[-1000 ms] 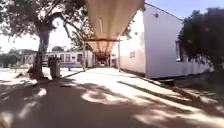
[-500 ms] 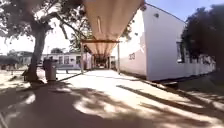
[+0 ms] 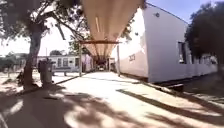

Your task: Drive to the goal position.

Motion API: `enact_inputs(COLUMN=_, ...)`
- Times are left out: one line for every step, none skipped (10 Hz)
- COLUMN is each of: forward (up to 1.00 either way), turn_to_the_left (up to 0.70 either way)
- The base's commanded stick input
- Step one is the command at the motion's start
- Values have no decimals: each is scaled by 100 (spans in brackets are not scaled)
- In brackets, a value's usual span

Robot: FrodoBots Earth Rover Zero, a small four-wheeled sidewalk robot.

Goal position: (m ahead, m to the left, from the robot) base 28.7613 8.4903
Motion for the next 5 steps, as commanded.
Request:
enact_inputs(forward=70, turn_to_the_left=0)
enact_inputs(forward=70, turn_to_the_left=0)
enact_inputs(forward=70, turn_to_the_left=0)
enact_inputs(forward=70, turn_to_the_left=0)
enact_inputs(forward=70, turn_to_the_left=0)
